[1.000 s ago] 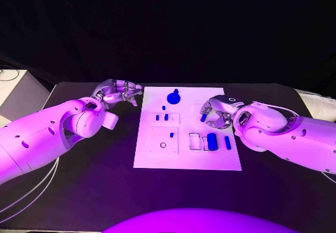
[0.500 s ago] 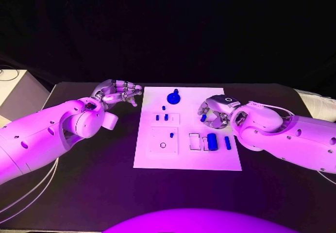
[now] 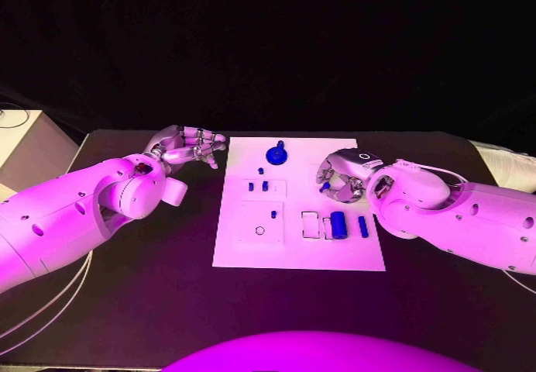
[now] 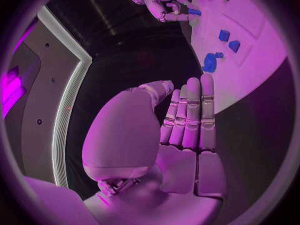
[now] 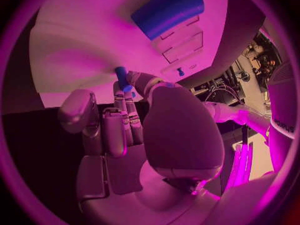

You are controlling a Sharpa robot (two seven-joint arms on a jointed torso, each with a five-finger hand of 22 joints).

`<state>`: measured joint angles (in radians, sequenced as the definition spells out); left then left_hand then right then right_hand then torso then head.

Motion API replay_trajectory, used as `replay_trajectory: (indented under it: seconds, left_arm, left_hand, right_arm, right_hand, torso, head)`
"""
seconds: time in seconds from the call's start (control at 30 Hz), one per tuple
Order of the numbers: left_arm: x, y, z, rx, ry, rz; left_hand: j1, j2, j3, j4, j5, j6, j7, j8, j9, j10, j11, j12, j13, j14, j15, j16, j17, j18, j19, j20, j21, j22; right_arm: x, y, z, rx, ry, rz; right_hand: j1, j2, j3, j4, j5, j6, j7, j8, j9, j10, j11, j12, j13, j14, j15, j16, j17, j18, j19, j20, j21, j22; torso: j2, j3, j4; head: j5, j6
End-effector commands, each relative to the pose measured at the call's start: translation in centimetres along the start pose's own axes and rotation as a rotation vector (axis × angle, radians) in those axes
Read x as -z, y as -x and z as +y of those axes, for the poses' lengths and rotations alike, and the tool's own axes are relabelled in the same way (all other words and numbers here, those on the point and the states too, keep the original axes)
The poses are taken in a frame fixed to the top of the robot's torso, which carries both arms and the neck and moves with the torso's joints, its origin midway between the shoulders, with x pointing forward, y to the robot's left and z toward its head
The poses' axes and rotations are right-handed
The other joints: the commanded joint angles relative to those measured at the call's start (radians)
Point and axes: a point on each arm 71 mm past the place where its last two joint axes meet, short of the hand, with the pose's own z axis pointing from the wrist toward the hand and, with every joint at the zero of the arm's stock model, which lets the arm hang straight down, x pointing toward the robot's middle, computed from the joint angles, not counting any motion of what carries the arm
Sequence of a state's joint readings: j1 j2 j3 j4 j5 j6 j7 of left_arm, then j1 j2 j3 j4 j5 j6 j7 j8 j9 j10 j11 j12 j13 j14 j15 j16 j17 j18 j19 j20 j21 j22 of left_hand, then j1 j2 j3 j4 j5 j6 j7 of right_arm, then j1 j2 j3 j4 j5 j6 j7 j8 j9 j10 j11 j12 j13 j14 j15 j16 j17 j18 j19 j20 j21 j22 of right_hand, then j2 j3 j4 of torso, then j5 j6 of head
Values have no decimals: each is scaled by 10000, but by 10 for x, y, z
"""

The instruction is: Assemble the parts on the task board

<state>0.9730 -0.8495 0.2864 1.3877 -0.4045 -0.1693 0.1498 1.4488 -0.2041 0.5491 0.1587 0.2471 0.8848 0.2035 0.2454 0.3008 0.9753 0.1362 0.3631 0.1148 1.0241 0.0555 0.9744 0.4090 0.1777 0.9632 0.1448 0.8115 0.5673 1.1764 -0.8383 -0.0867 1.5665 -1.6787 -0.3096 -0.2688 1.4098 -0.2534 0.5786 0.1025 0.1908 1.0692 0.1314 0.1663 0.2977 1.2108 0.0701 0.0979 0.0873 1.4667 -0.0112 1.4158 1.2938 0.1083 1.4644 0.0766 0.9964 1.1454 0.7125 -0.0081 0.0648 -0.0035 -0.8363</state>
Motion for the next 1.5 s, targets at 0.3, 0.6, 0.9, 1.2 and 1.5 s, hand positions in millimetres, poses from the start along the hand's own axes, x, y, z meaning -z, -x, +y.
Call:
replay_trajectory:
  seconds: [0.3,0.6,0.9,1.2,1.5]
  left_arm:
    - [0,-1,-1,81,-12,99]
    - [0,-1,0,77,6,86]
    - [0,0,0,70,20,72]
    - [1,1,0,61,41,56]
    - [1,1,0,59,53,62]
  left_hand:
    - [72,9,-58,23,26,107,-1,16,-4,-65,-4,54,-13,68,-1,-71,-15,70,59,-6,-73,-14]
    - [69,8,-61,26,25,102,1,14,-6,-68,-3,53,-14,68,-1,-72,-16,69,59,-6,-75,-15]
    - [55,13,-68,47,26,87,6,5,-13,-82,1,54,-18,68,2,-75,-20,68,59,-4,-83,-21]
    - [46,21,-70,61,27,82,7,2,-16,-86,2,56,-19,68,4,-75,-22,67,60,-3,-88,-25]
    - [46,21,-70,61,27,82,7,2,-16,-86,2,56,-19,68,4,-75,-22,67,60,-3,-88,-25]
  right_arm:
    - [-1,-2,-1,763,25,-91]
    - [0,-2,0,880,62,-73]
    - [0,-3,-1,905,21,-46]
    - [0,-3,-1,886,13,-55]
    - [0,-3,-1,827,10,-51]
  right_hand:
    - [200,79,397,-153,-124,171,5,118,69,11,-3,-160,57,482,-75,47,-1,-29,180,-60,55,33]
    - [11,-145,512,-126,-94,99,60,97,83,-367,107,-362,-38,463,14,16,-56,-31,153,-4,-14,3]
    - [-3,-158,522,-122,-93,91,61,94,84,-390,112,-361,-46,463,20,19,-50,-31,152,1,-17,3]
    - [-160,-266,498,-61,-94,-8,106,59,94,-1059,220,-379,-223,421,108,-69,-199,4,107,81,-241,-141]
    - [-148,-224,413,-63,-80,-235,40,-62,52,-1252,242,-342,-230,419,130,-79,-218,15,111,112,-282,-166]
  torso:
    - [-6,2,4]
    - [-4,0,-6]
    - [-10,-7,1]
    - [-2,-3,-7]
    - [-8,-1,-7]
  head:
    - [15,-48]
    - [28,-69]
    - [18,-90]
    - [15,-97]
    - [20,-114]
